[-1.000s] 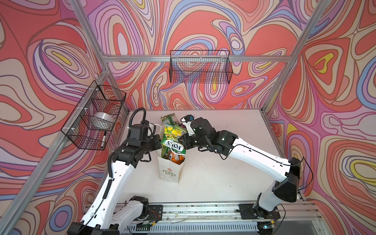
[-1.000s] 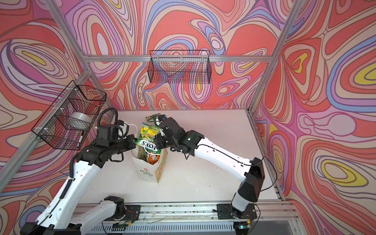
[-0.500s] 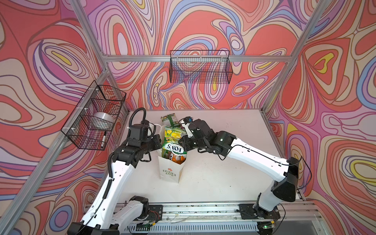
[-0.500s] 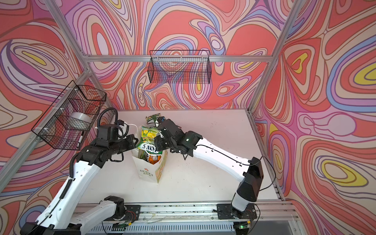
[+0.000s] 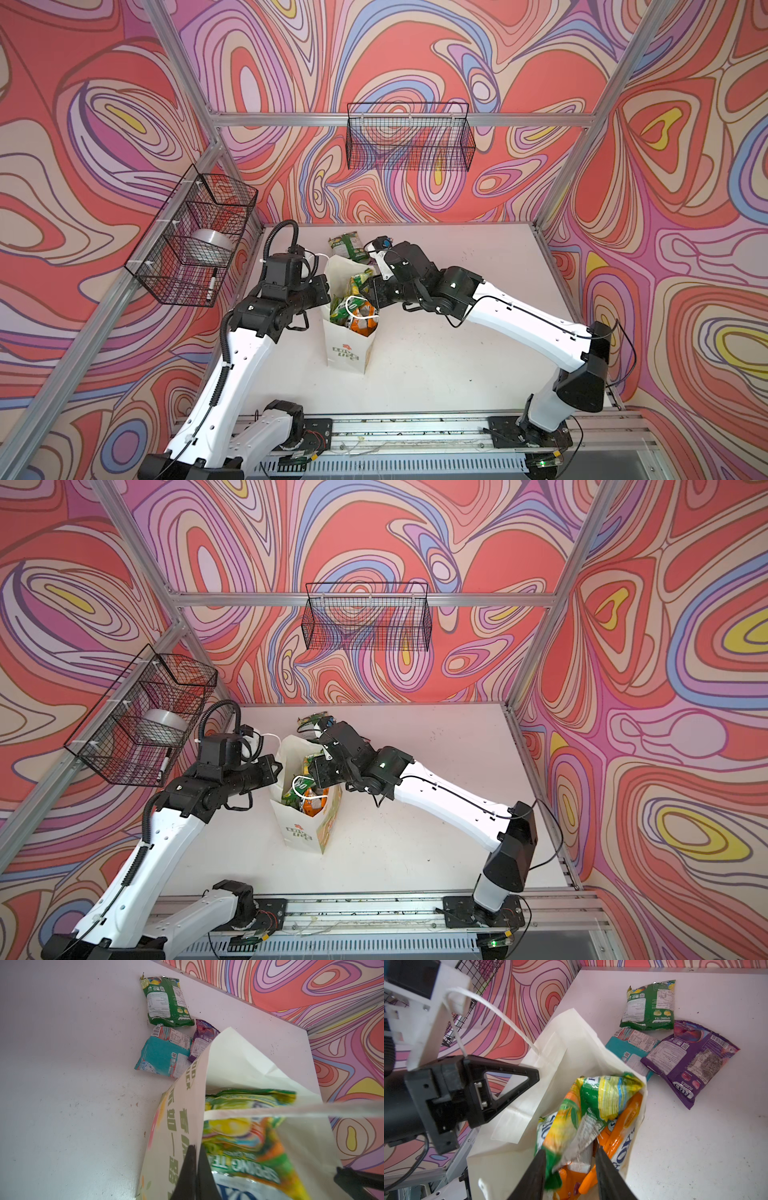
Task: Place the snacks into the paper bag
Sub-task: Place the snack in the paper bag.
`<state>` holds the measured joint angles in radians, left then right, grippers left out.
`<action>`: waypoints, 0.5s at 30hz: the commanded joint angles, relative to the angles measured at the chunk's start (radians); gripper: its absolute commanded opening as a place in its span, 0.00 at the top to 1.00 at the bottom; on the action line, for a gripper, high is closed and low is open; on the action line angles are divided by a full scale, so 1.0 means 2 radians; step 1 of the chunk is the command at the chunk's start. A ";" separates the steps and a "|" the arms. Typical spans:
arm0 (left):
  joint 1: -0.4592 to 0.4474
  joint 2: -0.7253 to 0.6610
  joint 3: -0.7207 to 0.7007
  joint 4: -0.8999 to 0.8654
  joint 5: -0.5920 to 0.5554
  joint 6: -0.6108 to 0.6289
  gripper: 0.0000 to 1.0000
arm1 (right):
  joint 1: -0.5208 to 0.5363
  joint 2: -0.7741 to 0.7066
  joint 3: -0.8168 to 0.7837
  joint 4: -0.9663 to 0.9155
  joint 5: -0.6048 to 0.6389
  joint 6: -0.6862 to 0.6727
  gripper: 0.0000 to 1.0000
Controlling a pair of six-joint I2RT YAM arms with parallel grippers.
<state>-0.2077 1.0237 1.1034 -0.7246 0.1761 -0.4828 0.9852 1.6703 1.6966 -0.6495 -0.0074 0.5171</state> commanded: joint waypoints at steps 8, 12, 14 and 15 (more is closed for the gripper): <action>0.002 0.006 -0.008 -0.010 0.008 -0.004 1.00 | 0.008 -0.004 0.058 -0.027 0.028 -0.044 0.40; 0.002 0.007 -0.008 -0.011 0.008 -0.003 1.00 | 0.009 -0.016 0.076 -0.041 0.064 -0.053 0.25; 0.002 0.006 -0.008 -0.011 0.008 -0.003 1.00 | 0.009 -0.018 0.078 -0.058 0.096 -0.045 0.15; 0.002 0.006 -0.008 -0.012 0.008 -0.003 1.00 | 0.008 -0.018 0.078 -0.066 0.109 -0.041 0.11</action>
<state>-0.2077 1.0286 1.1030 -0.7242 0.1757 -0.4828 0.9966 1.6619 1.8343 -0.7177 0.1078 0.4332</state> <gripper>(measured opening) 0.048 0.862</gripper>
